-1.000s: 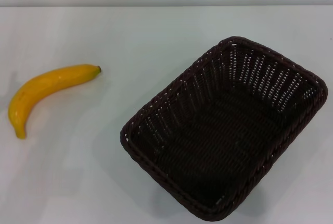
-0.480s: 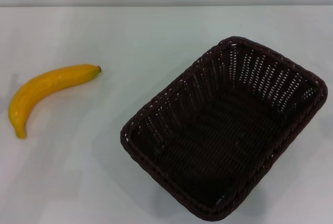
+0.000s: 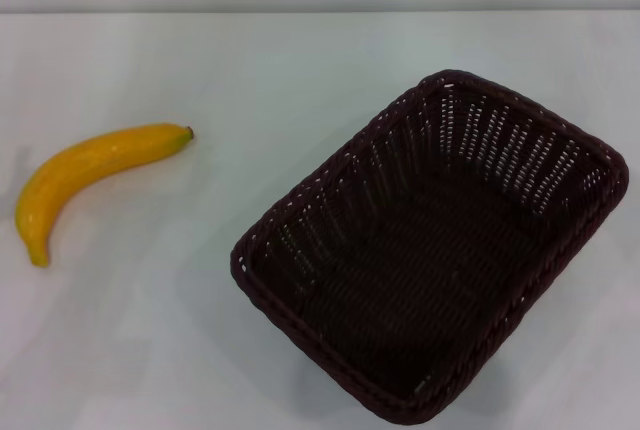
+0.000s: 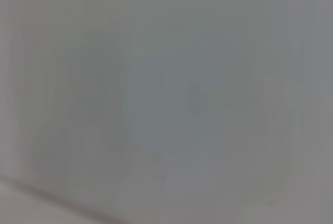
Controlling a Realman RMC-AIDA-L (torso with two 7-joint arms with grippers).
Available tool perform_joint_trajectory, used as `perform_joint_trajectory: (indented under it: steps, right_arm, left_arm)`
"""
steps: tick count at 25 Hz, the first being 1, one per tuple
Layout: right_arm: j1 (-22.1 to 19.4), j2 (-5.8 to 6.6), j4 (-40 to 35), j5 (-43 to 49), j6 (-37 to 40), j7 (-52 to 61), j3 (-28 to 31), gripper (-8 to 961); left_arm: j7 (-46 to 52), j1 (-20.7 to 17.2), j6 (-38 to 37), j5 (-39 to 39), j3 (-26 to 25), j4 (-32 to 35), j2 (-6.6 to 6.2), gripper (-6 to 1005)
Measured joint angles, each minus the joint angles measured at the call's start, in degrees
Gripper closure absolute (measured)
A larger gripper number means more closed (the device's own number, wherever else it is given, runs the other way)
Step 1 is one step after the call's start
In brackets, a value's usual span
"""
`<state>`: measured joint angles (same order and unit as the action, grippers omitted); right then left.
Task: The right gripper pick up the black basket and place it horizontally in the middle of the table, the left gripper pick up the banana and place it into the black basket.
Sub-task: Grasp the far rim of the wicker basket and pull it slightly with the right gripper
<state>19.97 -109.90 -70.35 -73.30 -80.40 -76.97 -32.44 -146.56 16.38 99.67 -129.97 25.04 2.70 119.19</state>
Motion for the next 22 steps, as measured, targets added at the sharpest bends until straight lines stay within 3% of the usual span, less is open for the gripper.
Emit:
perform_joint_trajectory:
  steps: [2,6,13,16,22]
  right_arm:
    - [2.9,0.94,-6.1,8.2,-3.5,9.9,-2.9,83]
    - [10.9,2.40,-11.0,20.0,-12.5,22.6,-7.2,83]
    - [23.1,2.64,-8.6,32.6,-22.6,30.6,-9.8,83]
    - [28.9,1.76,-4.0,37.8,-23.4,32.1,-14.0,83]
    - [38.6,-1.40,8.3,47.0,-20.4,32.3,-19.0,83]
  left_arm:
    - [0.6,-0.5,0.2,0.0,0.0,0.6,0.00,109]
    - [1.0,-1.4,1.3,0.0,0.0,1.3,-0.01,107]
    - [1.3,-0.6,1.5,1.2,0.0,1.4,-0.12,109]
    - [1.4,-1.3,2.0,1.6,0.0,1.7,-0.11,109]
    - [1.3,-3.2,2.4,1.6,0.0,2.3,0.00,108]
